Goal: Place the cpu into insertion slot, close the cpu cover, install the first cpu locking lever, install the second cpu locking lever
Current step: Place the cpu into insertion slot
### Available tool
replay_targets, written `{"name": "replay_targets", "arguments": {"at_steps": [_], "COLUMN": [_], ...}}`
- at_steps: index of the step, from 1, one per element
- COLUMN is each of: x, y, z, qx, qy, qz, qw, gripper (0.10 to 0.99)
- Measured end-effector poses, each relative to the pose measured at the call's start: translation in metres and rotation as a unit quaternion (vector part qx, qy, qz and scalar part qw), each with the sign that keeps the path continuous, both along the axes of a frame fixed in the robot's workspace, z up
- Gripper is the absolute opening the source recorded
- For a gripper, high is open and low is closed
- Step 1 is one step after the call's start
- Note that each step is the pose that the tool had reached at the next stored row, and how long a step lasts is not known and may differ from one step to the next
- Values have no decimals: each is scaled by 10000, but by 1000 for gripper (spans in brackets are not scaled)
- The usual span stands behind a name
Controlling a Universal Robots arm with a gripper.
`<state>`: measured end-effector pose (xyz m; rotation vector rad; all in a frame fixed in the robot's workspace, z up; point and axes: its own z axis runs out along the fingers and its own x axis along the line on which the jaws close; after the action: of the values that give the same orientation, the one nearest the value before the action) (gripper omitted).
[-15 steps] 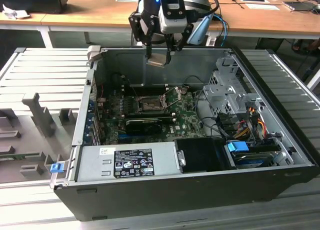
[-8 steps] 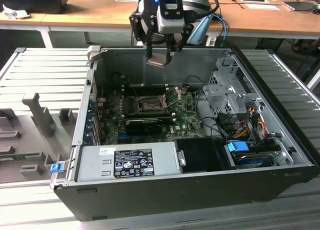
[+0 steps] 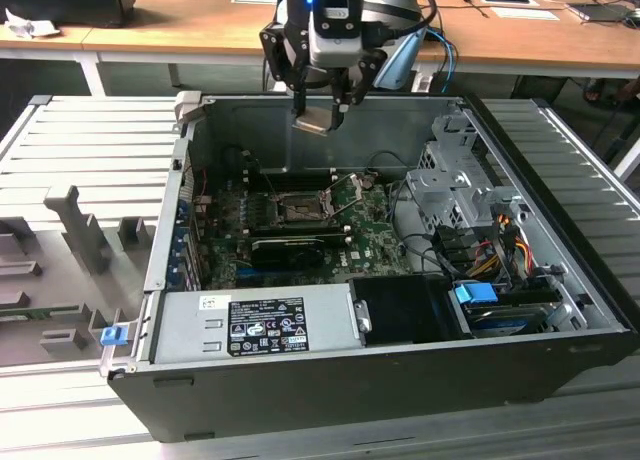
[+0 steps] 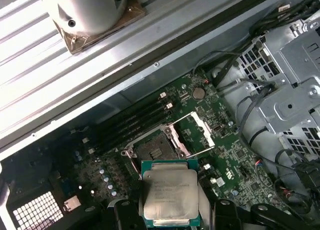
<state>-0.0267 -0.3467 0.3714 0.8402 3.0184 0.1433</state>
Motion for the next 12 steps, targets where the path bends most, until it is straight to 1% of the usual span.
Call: {"name": "replay_targets", "arguments": {"at_steps": [6, 9, 12], "x": [-8, -9, -9], "y": [0, 0, 0], "z": [-3, -5, -6], "qx": [0, 0, 0], "qy": [0, 0, 0], "qz": [-267, -463, -584], "qw": [9996, 9989, 9983], "gripper": [525, 525, 525]}}
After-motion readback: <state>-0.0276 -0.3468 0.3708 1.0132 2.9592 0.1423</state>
